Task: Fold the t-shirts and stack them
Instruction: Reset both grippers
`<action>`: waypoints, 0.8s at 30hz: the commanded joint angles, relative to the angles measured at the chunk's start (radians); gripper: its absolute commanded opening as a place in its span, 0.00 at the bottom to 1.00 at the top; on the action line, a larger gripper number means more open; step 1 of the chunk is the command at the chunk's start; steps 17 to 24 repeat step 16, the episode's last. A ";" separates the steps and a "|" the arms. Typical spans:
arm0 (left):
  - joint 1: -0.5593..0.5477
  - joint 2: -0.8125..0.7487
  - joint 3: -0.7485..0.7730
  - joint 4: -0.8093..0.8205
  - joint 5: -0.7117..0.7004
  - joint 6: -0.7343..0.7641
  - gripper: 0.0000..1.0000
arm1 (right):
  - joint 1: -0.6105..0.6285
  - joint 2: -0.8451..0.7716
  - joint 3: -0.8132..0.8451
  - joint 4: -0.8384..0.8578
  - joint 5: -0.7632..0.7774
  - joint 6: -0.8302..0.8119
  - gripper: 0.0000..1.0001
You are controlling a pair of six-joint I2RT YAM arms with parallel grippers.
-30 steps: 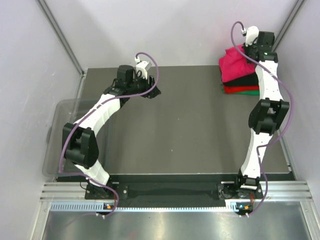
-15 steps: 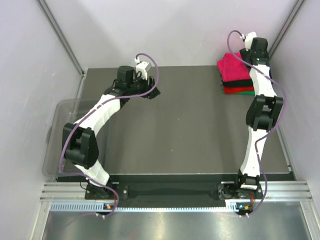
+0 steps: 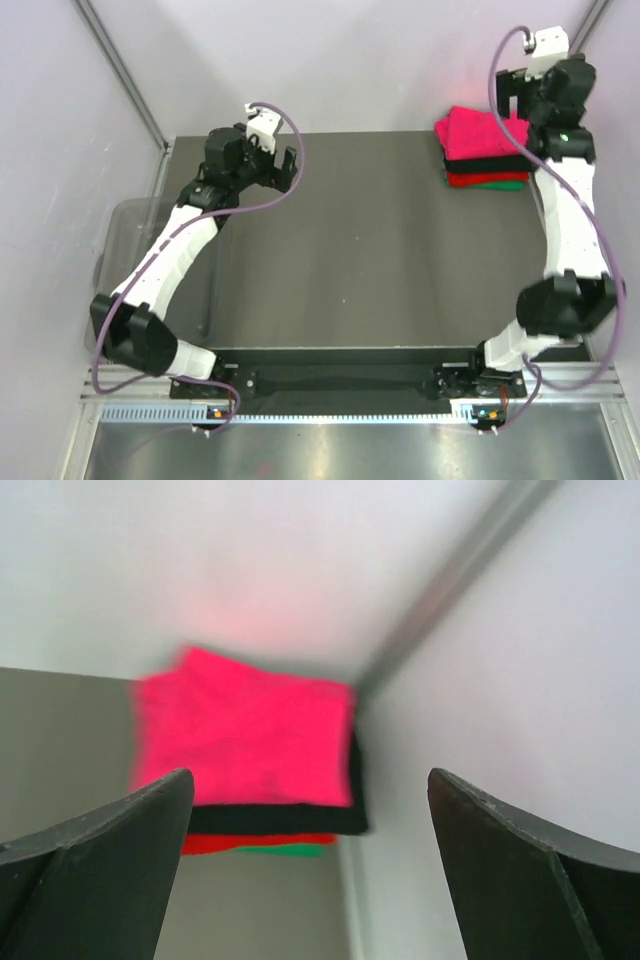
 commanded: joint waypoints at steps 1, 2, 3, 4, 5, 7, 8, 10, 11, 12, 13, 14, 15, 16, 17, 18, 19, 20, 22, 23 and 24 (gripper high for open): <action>-0.002 -0.104 -0.011 -0.052 -0.159 0.074 0.99 | 0.009 -0.135 -0.156 -0.265 -0.374 0.171 1.00; 0.002 -0.126 -0.056 -0.052 -0.177 0.062 0.99 | 0.009 -0.163 -0.207 -0.270 -0.382 0.205 1.00; 0.002 -0.176 -0.089 -0.026 -0.217 0.045 0.99 | 0.013 -0.218 -0.258 -0.270 -0.364 0.267 1.00; 0.000 -0.204 -0.156 -0.015 -0.240 0.004 0.99 | 0.017 -0.247 -0.360 -0.265 -0.357 0.291 1.00; 0.000 -0.229 -0.188 -0.006 -0.269 -0.012 0.99 | 0.015 -0.279 -0.411 -0.256 -0.349 0.308 1.00; 0.000 -0.298 -0.250 0.024 -0.285 -0.040 0.99 | 0.015 -0.390 -0.572 -0.199 -0.318 0.340 1.00; 0.002 -0.319 -0.302 0.035 -0.302 -0.050 0.99 | 0.015 -0.431 -0.624 -0.170 -0.306 0.357 1.00; 0.020 -0.356 -0.352 0.054 -0.303 -0.080 0.99 | 0.017 -0.552 -0.753 -0.104 -0.315 0.345 1.00; 0.031 -0.365 -0.362 0.055 -0.299 -0.087 0.99 | 0.017 -0.588 -0.785 -0.080 -0.315 0.337 1.00; 0.034 -0.370 -0.368 0.051 -0.294 -0.089 0.99 | 0.017 -0.653 -0.813 -0.070 -0.318 0.334 1.00; 0.035 -0.373 -0.376 0.045 -0.288 -0.093 0.99 | 0.017 -0.686 -0.870 -0.058 -0.321 0.335 1.00; 0.038 -0.381 -0.379 0.040 -0.285 -0.100 0.99 | 0.018 -0.715 -0.894 -0.043 -0.324 0.338 0.99; 0.041 -0.385 -0.380 0.035 -0.277 -0.107 0.99 | 0.018 -0.776 -0.919 -0.030 -0.318 0.340 1.00; 0.041 -0.391 -0.380 0.029 -0.276 -0.113 0.99 | 0.018 -0.812 -0.974 -0.017 -0.304 0.344 1.00; 0.041 -0.391 -0.380 0.029 -0.276 -0.113 0.99 | 0.018 -0.812 -0.974 -0.017 -0.304 0.344 1.00; 0.041 -0.391 -0.380 0.029 -0.276 -0.113 0.99 | 0.018 -0.812 -0.974 -0.017 -0.304 0.344 1.00; 0.041 -0.391 -0.380 0.029 -0.276 -0.113 0.99 | 0.018 -0.812 -0.974 -0.017 -0.304 0.344 1.00; 0.041 -0.391 -0.380 0.029 -0.276 -0.113 0.99 | 0.018 -0.812 -0.974 -0.017 -0.304 0.344 1.00; 0.041 -0.391 -0.380 0.029 -0.276 -0.113 0.99 | 0.018 -0.812 -0.974 -0.017 -0.304 0.344 1.00; 0.041 -0.391 -0.380 0.029 -0.276 -0.113 0.99 | 0.018 -0.812 -0.974 -0.017 -0.304 0.344 1.00; 0.041 -0.391 -0.380 0.029 -0.276 -0.113 0.99 | 0.018 -0.812 -0.974 -0.017 -0.304 0.344 1.00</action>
